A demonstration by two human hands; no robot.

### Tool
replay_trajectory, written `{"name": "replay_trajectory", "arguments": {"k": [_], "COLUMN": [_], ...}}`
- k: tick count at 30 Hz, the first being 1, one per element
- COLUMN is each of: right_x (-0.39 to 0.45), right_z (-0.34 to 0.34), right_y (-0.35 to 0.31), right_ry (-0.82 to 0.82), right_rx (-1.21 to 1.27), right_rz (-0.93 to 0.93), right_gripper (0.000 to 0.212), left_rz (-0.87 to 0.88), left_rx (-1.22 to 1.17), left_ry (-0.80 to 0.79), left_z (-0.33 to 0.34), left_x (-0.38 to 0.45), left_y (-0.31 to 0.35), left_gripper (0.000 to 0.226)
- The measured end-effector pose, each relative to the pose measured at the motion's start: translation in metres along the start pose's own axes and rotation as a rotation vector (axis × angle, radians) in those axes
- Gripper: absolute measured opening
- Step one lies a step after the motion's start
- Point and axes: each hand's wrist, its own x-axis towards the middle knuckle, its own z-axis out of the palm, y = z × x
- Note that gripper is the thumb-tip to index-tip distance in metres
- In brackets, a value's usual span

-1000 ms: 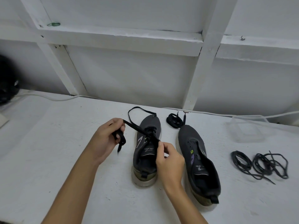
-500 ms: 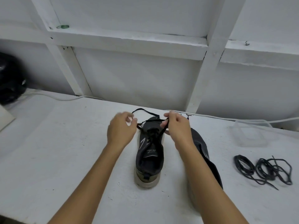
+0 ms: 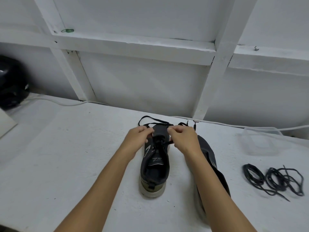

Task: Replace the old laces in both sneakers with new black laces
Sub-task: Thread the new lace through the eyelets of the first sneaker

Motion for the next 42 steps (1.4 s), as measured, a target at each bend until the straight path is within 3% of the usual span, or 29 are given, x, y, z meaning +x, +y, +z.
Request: {"name": "replay_trajectory", "arguments": {"k": [4, 6, 8, 13, 17, 21, 24, 26, 29, 31, 34, 37, 40, 42], "right_x": [-0.005, -0.01, -0.012, -0.012, -0.009, -0.001, 0.0, 0.001, 0.005, 0.001, -0.011, -0.023, -0.03, -0.026], "right_z": [0.005, 0.01, 0.011, -0.006, -0.028, -0.06, -0.091, -0.107, -0.121, -0.116, -0.09, -0.052, -0.017, -0.002], "right_y": [-0.006, -0.012, -0.014, -0.018, -0.015, -0.012, -0.007, 0.002, 0.024, 0.029, 0.012, -0.009, -0.031, -0.041], "right_ry": [-0.316, -0.435, -0.46, -0.397, -0.298, -0.079, 0.098, 0.241, 0.268, 0.256, 0.296, 0.014, -0.339, -0.425], "right_rx": [-0.163, -0.182, -0.167, -0.02, 0.131, 0.42, 0.624, 0.475, -0.292, -0.637, -0.587, -0.414, -0.392, -0.409], "right_rz": [-0.092, -0.151, -0.189, -0.088, 0.049, 0.284, 0.337, 0.323, 0.311, 0.305, 0.138, -0.152, -0.328, -0.373], "right_gripper": [0.019, 0.018, 0.036, 0.027, 0.025, 0.019, 0.027, 0.026, 0.042, 0.052, 0.044, 0.027, 0.046, 0.026], "left_rz": [0.294, 0.345, 0.344, 0.258, 0.232, 0.206, 0.18, 0.174, 0.187, 0.217, 0.289, 0.385, 0.474, 0.512], "left_rx": [0.039, 0.076, 0.163, 0.467, 0.575, 0.55, 0.524, 0.527, 0.499, 0.497, 0.461, 0.394, 0.374, 0.372], "left_ry": [-0.058, -0.104, -0.126, -0.179, -0.251, -0.065, 0.044, 0.114, 0.181, 0.159, 0.113, 0.035, -0.046, -0.075], "left_z": [-0.01, -0.013, -0.015, -0.025, -0.046, -0.077, -0.1, -0.111, -0.114, -0.109, -0.094, -0.075, -0.06, -0.056], "left_x": [-0.005, -0.006, -0.005, -0.011, -0.02, -0.026, -0.026, -0.027, -0.029, -0.031, -0.035, -0.042, -0.047, -0.048], "left_y": [0.021, 0.028, 0.029, 0.012, -0.009, -0.023, -0.032, -0.035, -0.033, -0.03, -0.021, -0.005, 0.011, 0.018], "left_gripper": [0.019, 0.02, 0.025, 0.039, 0.032, 0.025, 0.026, 0.025, 0.022, 0.022, 0.019, 0.018, 0.016, 0.014]}}
